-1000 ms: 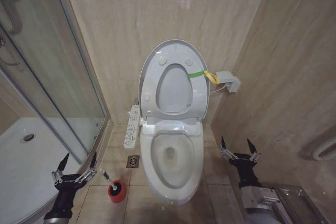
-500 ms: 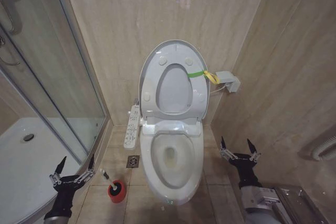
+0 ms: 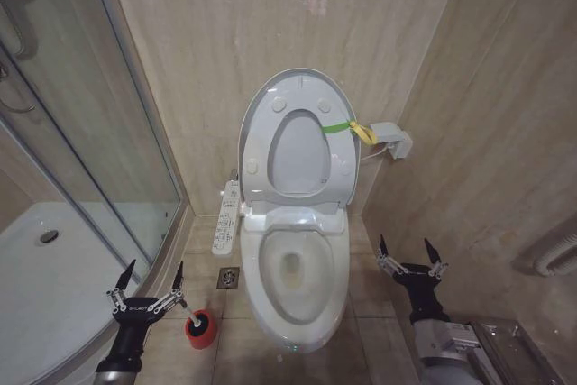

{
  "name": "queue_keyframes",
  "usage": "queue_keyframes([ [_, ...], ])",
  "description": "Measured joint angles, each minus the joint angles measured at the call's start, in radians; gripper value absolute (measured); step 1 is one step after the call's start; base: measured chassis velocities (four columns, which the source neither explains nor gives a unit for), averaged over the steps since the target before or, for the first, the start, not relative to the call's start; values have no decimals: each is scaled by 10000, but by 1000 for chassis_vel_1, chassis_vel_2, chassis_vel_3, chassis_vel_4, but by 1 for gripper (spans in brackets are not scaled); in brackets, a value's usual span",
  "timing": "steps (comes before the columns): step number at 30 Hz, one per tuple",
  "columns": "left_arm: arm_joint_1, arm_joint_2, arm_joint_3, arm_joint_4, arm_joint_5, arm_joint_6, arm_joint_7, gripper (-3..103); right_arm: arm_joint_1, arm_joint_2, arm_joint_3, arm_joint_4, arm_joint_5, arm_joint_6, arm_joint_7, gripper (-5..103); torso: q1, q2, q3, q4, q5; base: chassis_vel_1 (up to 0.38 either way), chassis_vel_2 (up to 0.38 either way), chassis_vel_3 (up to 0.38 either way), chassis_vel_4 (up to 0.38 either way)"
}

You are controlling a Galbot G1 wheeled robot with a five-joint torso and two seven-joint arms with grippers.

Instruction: Open the toilet lid, clean the toilet bowl with a toilet brush, close the toilet lid, and flush.

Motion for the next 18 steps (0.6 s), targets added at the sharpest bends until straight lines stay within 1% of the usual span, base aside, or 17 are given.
queue_keyframes([
  [18,-27,40,-65,89,72,74,-40,100,0,0,0,-1,0,0,1,100,0,0,0,0,0,0,0,0,0],
])
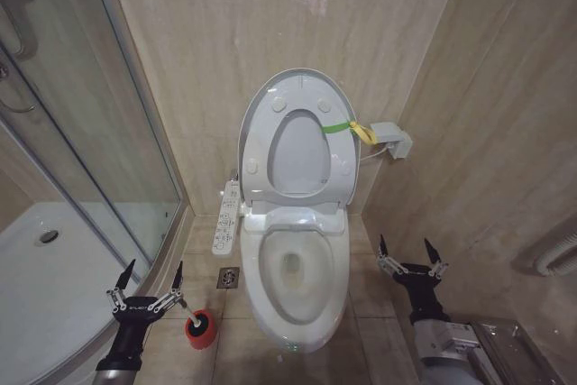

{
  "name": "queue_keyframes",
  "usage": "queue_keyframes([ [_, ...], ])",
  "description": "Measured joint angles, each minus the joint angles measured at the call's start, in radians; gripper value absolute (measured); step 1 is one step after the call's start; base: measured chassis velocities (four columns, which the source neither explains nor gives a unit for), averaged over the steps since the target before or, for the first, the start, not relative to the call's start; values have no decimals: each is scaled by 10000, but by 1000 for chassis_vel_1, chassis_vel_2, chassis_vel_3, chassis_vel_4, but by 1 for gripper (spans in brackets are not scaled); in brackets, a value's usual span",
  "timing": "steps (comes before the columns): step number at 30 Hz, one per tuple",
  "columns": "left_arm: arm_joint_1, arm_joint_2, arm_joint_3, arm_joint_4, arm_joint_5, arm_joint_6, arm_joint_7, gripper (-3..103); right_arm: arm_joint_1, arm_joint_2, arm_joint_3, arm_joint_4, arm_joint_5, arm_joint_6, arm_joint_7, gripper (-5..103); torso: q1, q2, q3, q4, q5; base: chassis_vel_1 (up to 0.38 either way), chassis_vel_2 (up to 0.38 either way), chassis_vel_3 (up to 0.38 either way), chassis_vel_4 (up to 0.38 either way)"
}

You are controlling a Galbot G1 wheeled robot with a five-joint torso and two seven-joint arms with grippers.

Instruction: Open the toilet lid, clean the toilet bowl with a toilet brush, close the toilet lid, and flush.

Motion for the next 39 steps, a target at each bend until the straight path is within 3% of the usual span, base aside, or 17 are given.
queue_keyframes([
  [39,13,9,-10,-3,0,9,-6,100,0,0,0,1,0,0,0,100,0,0,0,0,0,0,0,0,0],
])
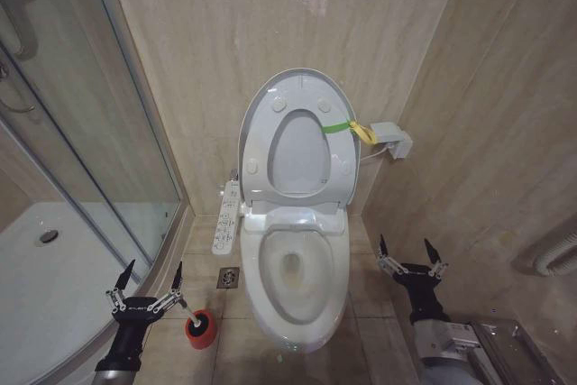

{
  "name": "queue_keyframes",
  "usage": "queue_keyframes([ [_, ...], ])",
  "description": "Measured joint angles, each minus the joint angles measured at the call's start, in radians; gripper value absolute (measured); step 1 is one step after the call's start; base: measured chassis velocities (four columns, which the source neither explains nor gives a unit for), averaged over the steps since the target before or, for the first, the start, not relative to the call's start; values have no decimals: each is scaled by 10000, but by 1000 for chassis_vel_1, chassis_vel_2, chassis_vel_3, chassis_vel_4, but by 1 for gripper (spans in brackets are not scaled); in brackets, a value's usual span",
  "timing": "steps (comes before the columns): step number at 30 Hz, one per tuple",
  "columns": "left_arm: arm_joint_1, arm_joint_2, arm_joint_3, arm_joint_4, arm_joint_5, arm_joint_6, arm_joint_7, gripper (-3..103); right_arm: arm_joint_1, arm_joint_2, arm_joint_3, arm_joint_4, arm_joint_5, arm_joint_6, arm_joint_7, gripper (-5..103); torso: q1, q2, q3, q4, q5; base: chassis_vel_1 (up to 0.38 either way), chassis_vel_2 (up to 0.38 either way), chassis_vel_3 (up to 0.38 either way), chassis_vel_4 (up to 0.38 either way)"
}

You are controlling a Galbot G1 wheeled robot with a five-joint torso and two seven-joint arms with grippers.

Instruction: Open the toilet lid, clean the toilet bowl with a toilet brush, close the toilet lid, and flush.

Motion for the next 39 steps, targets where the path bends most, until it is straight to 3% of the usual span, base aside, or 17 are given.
queue_keyframes([
  [24,0,0,0,0,0,0,0,100,-1,0,0,0,-2,0,0,100,0,0,0,0,-1,0,0,0,0],
  [29,1,0,-1,1,-1,0,-1,100,-465,0,484,-271,-823,265,-302,100,0,0,0,7,0,0,0,0,0],
  [31,1,1,-1,0,-1,0,-1,100,-739,-4,764,-474,-1270,450,-474,100,0,0,0,-13,-2,0,0,0,0],
  [39,1,1,-2,1,-1,0,-1,100,-514,-174,1015,-769,-1255,871,-580,100,-2,0,0,3,1,0,0,0,0],
])
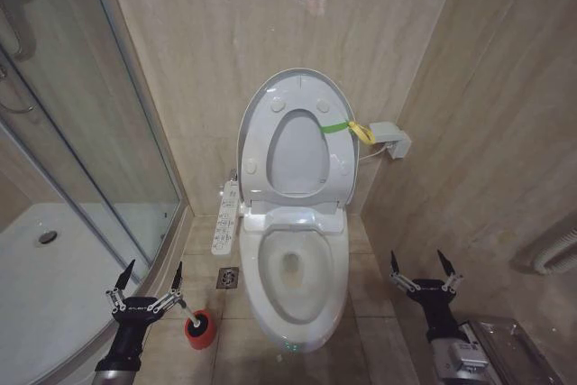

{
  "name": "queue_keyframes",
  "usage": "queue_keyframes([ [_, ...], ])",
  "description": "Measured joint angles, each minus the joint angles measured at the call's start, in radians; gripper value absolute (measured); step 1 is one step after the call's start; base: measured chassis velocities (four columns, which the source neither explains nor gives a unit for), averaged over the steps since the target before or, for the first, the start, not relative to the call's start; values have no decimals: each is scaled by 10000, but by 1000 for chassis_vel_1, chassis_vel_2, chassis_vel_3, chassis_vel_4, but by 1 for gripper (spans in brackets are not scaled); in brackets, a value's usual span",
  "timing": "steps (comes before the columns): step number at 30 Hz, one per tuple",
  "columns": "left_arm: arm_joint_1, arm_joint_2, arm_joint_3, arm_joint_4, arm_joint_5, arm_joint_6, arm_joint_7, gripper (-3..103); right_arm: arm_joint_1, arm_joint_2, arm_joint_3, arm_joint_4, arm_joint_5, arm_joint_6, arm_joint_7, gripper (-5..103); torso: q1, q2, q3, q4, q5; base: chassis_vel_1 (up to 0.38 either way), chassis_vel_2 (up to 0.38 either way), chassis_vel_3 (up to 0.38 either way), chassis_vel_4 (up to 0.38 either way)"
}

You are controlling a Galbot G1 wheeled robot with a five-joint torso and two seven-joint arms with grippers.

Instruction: Open the toilet lid, clean the toilet bowl with a toilet brush, close the toilet lid, and flush.

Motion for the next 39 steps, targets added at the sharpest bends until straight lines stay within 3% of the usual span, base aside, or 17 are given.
queue_keyframes([
  [15,0,0,0,0,0,0,0,100,351,-58,45,227,343,-109,105,100,2,0,0,-4,-1,0,0,0,0],
  [26,0,0,0,0,0,0,0,100,300,50,-153,192,393,124,-178,100,2,0,0,-4,-1,0,0,0,0],
  [32,0,0,1,0,0,0,0,100,420,70,-196,204,1115,395,-501,100,2,0,0,-3,-2,0,0,0,0],
  [39,-1,0,0,0,0,0,0,100,544,-26,-86,67,927,526,-266,100,3,0,1,-3,-2,-73,71,84,-66],
])
